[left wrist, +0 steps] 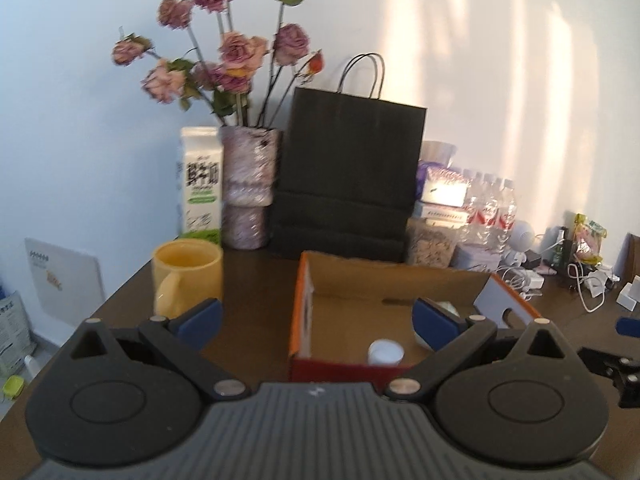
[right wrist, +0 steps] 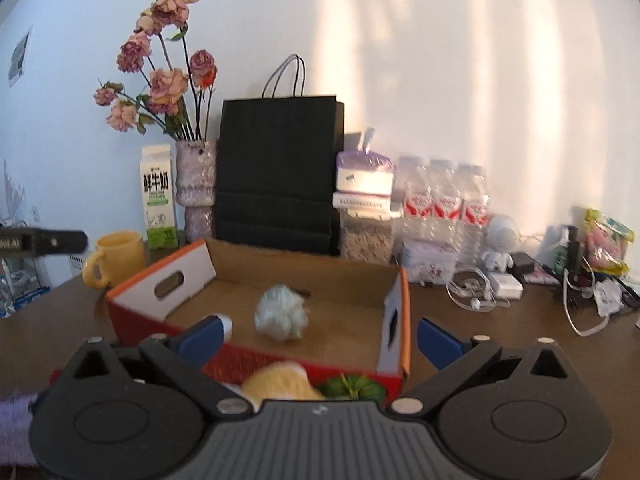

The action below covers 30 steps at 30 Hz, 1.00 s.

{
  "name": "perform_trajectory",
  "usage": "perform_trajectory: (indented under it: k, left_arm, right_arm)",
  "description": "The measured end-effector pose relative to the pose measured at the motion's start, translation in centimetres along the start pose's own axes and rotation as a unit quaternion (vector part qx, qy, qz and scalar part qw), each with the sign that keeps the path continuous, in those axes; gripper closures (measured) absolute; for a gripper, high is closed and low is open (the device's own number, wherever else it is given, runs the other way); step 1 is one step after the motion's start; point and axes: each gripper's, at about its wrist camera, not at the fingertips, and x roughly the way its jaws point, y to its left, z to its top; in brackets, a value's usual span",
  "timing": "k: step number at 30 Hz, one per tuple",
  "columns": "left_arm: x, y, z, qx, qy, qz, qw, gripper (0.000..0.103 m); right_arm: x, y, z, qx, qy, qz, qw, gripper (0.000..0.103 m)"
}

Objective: Organize objects
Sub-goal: 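Move the right tool to the white cap near the plush sheep and grasp it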

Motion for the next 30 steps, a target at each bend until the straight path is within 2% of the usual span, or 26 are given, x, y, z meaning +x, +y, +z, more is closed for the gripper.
perform_trajectory:
  k: [15,25,30]
  left_arm:
    - [-4.5,2.6,-4.4,0.005,0.043,0.018,0.9989,0.000]
    - [-6.3,3.9,-7.5,0.000,0.084,0.030,0.9960,0.000]
    - [-6.8,4.4,-7.9,-0.004,0.089,0.039,0.9952,0.000]
  right_arm:
    - [-3.6,-0.6,-6.5,0.011,0.068,-0.005,0.998,0.000]
    - [-4.3,-1.3,-8.7,0.008,0.094,-0.004,0.995,0.000]
    - [-3.5,-1.9,-8.8,0.007,0.107,-0.005,0.994,0.000]
